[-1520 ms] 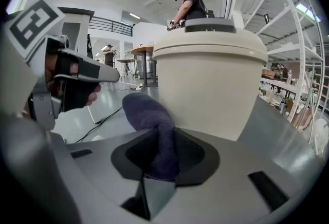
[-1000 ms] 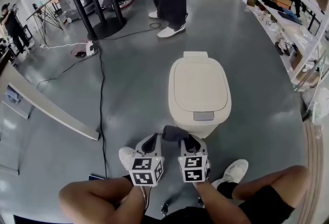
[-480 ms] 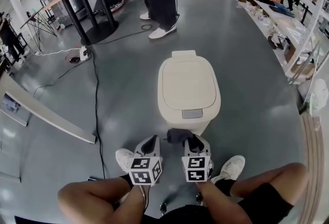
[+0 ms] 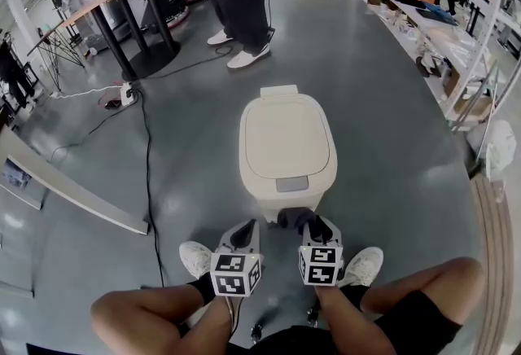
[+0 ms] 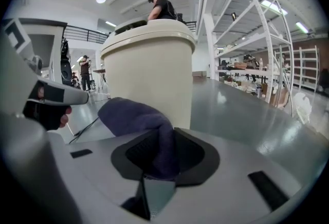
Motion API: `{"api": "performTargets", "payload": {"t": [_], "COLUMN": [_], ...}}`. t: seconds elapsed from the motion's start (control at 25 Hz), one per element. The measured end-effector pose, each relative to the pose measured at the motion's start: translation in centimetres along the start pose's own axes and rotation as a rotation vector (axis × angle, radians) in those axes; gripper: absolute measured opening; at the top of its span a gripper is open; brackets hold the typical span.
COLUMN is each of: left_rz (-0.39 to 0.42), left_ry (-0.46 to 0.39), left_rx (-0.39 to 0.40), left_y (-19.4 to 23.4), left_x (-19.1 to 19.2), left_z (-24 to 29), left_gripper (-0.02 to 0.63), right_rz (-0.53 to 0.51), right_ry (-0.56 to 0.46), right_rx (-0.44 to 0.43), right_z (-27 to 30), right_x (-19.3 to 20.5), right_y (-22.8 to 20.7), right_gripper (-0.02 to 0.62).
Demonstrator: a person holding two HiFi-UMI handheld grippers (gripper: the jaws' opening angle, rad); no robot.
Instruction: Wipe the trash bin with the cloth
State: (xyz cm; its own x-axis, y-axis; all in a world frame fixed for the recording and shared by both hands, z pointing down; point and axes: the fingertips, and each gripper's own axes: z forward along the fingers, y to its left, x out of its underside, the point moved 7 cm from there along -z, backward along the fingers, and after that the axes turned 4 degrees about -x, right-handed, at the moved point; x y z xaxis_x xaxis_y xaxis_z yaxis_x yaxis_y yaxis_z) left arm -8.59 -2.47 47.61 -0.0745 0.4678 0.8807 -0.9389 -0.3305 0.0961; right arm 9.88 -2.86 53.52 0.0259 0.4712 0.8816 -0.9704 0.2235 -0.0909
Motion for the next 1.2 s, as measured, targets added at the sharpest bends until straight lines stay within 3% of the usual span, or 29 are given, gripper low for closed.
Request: {"api": "performTargets", "payload": {"t": [0.24,0.56,0.72,0.88,1.2], "left_rz": [0.017,0.023,0.004,-0.012,-0.019], "left_ry": [-0.001,-0.010,-0.036,-0.029,-0.002], "left_rx": [0.007,-0.042,-0.107,-0.122,-0.137], "left_y": [-0.1,0.8,2.0,2.8,4.0], "left_x": [0.3,0.3,0.4,0.8,2.1], "left_z": [0.4,0.4,0.3,0.2,-0.1], "left_gripper": [-0.002,-0.002,-0.002,-0.002,-0.002], "right_rz": [0.057,0.081,-0.008,-0.083,-0.111], "right_ry": [0.004,0.019,0.031,0.030,0.130], "right_rx": [0.034,0.074,0.002,-0.088,-0.186], "right_z": [0.2,-0.8,-1.4,-0.9,2.6], "right_x": [0.6,1.1,3.0,3.3,4.4], "right_y": [-1.6,-2.5,1.2,4.8,8.8], "right_gripper": [0.098,0.098,0.098,0.098,0.098]}}
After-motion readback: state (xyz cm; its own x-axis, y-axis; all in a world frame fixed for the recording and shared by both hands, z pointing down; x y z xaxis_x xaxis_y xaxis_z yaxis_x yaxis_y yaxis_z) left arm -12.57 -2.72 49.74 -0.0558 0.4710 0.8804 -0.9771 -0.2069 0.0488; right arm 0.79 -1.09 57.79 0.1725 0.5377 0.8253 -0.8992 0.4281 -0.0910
